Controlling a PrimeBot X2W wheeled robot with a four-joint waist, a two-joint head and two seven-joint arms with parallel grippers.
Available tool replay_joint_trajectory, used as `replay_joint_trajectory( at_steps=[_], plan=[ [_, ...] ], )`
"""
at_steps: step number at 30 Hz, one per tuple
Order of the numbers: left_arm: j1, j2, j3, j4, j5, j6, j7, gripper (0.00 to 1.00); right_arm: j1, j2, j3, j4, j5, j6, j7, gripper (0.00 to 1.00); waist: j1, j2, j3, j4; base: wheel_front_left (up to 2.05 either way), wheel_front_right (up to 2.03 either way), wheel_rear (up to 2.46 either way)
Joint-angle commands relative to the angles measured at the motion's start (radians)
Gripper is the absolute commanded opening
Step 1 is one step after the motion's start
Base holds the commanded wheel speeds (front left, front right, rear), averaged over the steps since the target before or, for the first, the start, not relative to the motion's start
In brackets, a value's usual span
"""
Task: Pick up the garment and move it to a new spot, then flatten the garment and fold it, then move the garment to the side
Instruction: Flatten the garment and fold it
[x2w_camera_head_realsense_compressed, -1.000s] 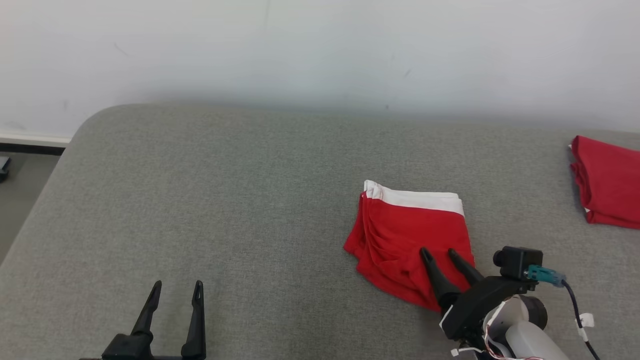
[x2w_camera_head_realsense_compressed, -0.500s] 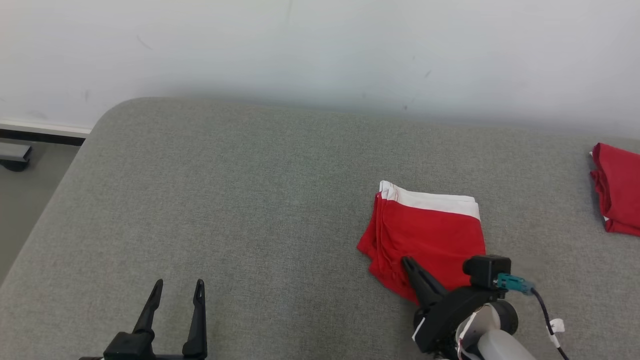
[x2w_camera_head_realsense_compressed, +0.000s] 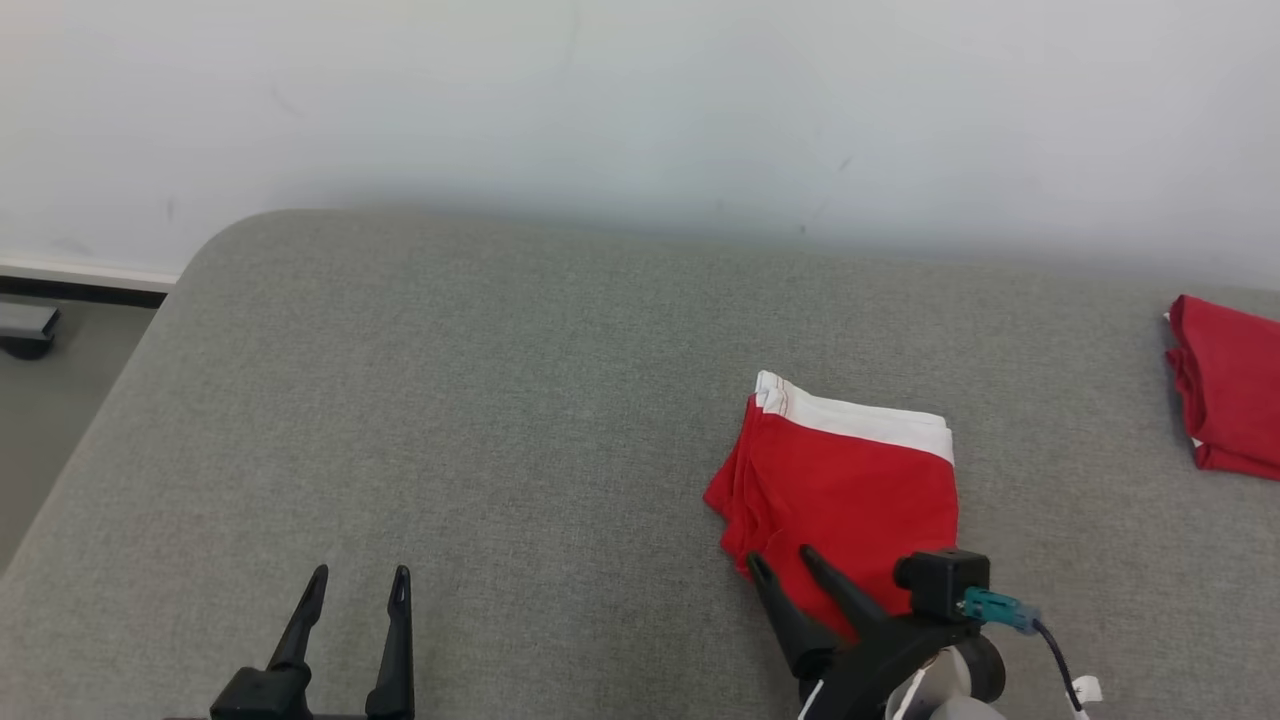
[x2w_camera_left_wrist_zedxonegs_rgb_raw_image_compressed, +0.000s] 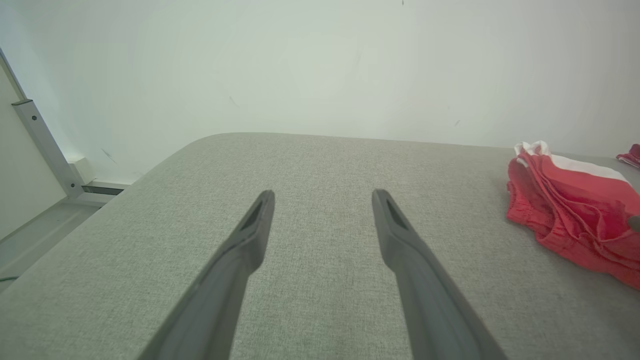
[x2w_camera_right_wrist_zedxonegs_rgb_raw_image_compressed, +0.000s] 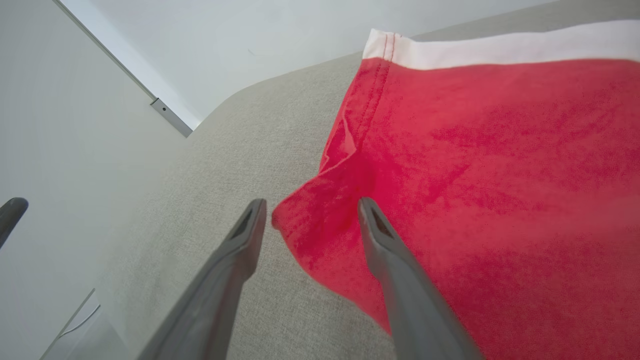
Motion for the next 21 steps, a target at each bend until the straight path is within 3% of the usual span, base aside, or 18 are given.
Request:
replay_joint_trajectory(
  at_steps=[1,11,21],
  plan=[
    [0.012,0.005,0.005,0.000,0.003,0.001,-0.003,1.00,-0.001,-0.010,-0.002,-0.007,0.000,-0.003,-0.020,1.00,0.0000,0.0000,-0.010,-0.012,0.00,0.00,0.00],
    [0.043,0.015,0.016,-0.015,0.000,0.014,-0.003,1.00,0.024,-0.062,-0.106,-0.076,-0.038,-0.003,-0.136,1.00,0.0000,0.0000,-0.041,-0.073,0.00,0.00,0.00],
    [0.062,0.024,0.028,-0.038,0.004,0.030,-0.003,1.00,0.125,-0.053,-0.334,-0.232,-0.233,-0.003,-0.161,1.00,0.0000,0.0000,-0.047,-0.141,0.00,0.00,0.00]
  ],
)
